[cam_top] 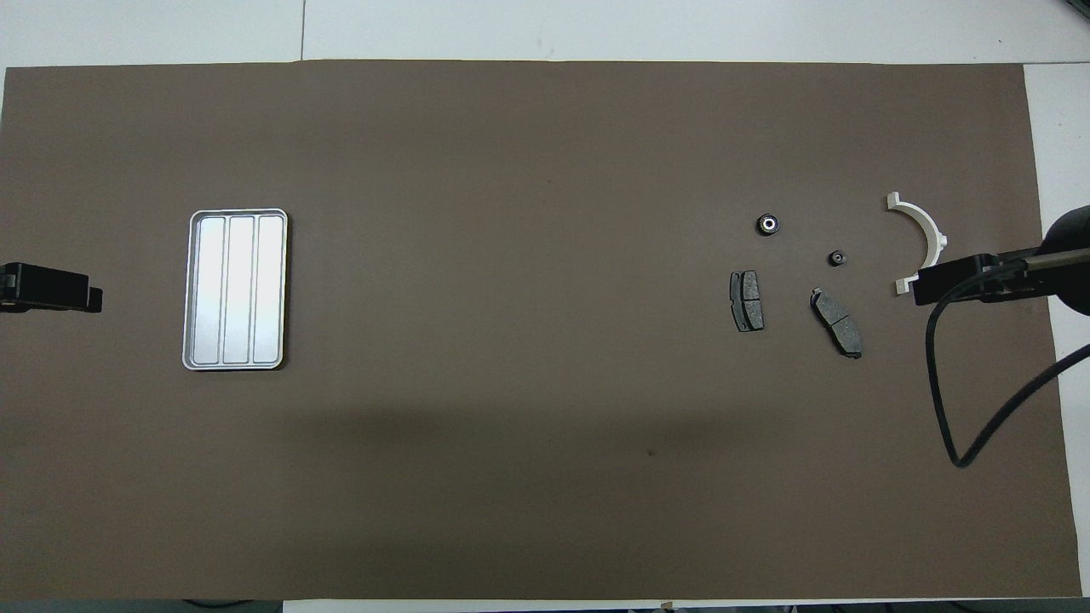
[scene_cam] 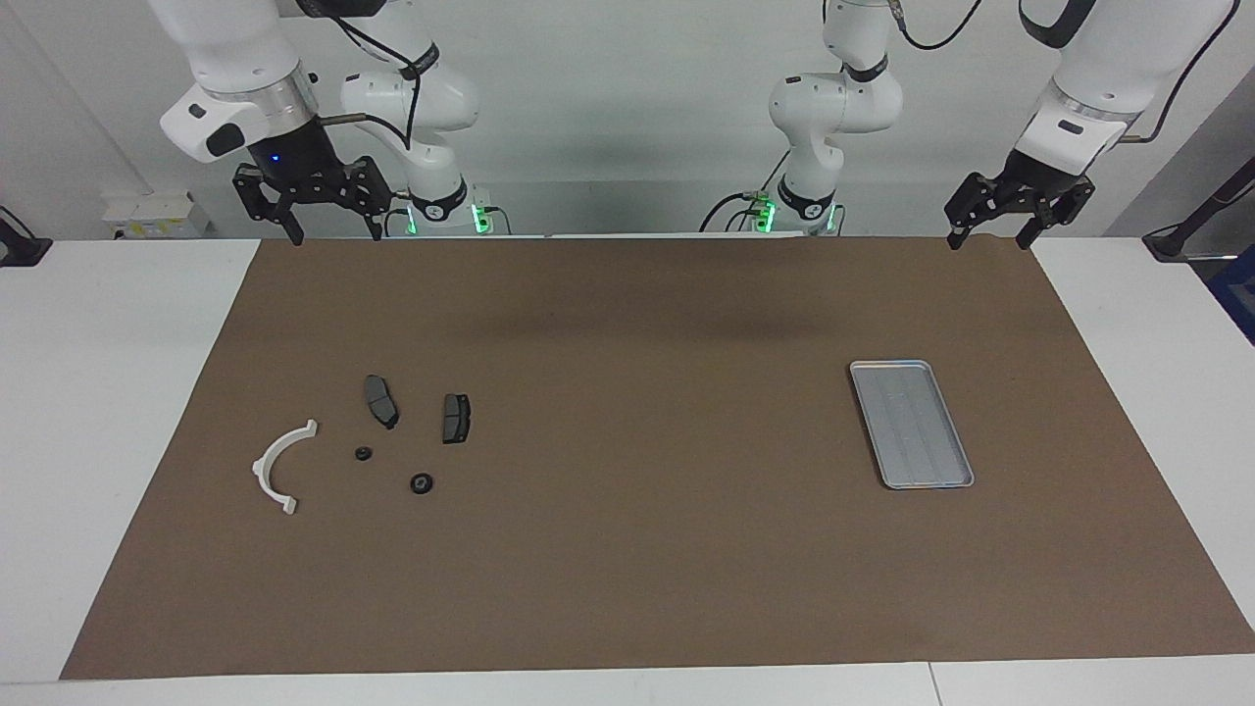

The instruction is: Pick bearing gear from pile to tray

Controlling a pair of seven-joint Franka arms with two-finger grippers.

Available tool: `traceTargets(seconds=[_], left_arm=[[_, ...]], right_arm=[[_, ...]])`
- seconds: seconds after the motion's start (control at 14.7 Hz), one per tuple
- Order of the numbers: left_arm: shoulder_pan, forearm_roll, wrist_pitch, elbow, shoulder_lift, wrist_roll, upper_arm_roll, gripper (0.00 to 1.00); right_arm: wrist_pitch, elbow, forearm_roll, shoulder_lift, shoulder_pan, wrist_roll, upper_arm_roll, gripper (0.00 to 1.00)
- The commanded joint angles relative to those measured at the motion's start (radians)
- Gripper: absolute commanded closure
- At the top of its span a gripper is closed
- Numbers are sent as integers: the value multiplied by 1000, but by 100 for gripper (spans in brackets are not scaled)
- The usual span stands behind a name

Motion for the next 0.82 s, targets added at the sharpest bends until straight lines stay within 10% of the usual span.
traceTargets(seconds=[0.0, 0.75], left_arm=[[3, 1, -15, 1, -13, -1, -2, 0], [5, 1, -15, 1, -13, -1, -2, 0]], right_arm=[[-14, -41, 9, -38, -30, -40, 4, 0], [-1, -43, 5, -38, -19, -42, 7, 0]])
